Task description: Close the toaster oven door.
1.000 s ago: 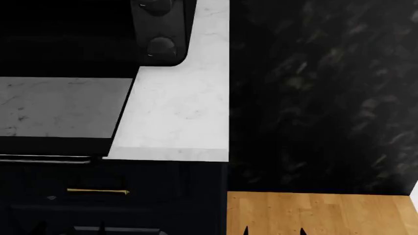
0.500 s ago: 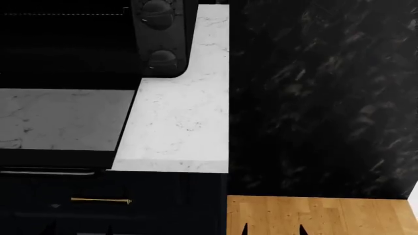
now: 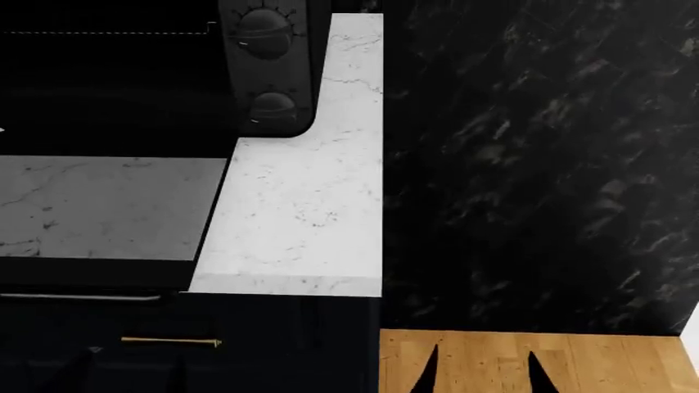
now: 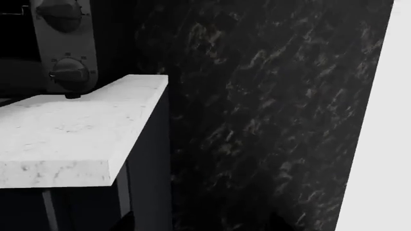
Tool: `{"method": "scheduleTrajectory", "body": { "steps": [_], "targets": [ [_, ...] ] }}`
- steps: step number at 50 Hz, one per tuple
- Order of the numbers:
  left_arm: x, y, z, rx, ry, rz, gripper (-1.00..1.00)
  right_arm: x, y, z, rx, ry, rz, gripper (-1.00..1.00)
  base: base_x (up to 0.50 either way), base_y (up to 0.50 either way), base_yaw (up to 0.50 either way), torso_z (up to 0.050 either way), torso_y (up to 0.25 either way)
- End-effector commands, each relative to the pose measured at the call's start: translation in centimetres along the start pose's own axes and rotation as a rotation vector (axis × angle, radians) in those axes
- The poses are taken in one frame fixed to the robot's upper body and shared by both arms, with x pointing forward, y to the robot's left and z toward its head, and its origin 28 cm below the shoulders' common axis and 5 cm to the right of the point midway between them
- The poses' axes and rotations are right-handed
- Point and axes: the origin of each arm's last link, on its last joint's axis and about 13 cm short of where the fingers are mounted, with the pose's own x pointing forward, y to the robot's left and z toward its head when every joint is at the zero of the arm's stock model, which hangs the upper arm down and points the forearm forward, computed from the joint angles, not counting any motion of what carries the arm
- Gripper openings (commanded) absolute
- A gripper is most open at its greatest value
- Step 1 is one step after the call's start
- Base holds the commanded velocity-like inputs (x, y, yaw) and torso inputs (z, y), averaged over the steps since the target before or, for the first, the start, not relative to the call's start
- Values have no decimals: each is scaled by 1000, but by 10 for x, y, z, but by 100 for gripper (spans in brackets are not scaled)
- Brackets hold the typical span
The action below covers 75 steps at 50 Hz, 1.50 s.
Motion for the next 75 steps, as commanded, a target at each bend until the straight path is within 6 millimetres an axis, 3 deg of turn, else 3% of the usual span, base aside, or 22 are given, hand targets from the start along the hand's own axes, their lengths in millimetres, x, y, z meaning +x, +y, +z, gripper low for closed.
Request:
{"method": "scheduleTrajectory", "body": {
  "steps": [1,7,18,27,30,35,42,48,75],
  "targets": [
    [7,16,20,18,1,-30,100,9,-24,53,-62,-140,-80,100,0,0,0,0,0],
    [17,26,47,77,-13,-29,100,10,-40,90,-130,-240,-108,100,0,0,0,0,0],
    [30,46,104,64,-31,-30,100,3,-59,181,-210,-456,-114,100,0,0,0,0,0],
    [37,55,123,94,-19,-49,100,-25,-76,258,-275,-662,-166,100,0,0,0,0,0],
    [40,58,132,106,-32,-50,100,-36,-75,270,-289,-670,-150,100,0,0,0,0,0],
    [45,62,149,135,-56,-32,100,-45,-82,282,-306,-688,-176,100,0,0,0,0,0],
    [52,64,155,113,-41,-42,100,-52,-82,294,-298,-723,-178,100,0,0,0,0,0],
    [48,65,159,103,-54,-66,100,-54,-79,292,-317,-723,-158,100,0,0,0,0,0],
    [44,60,154,116,-43,-90,100,-50,-78,288,-340,-699,-145,100,0,498,0,0,0]
  ]
}}
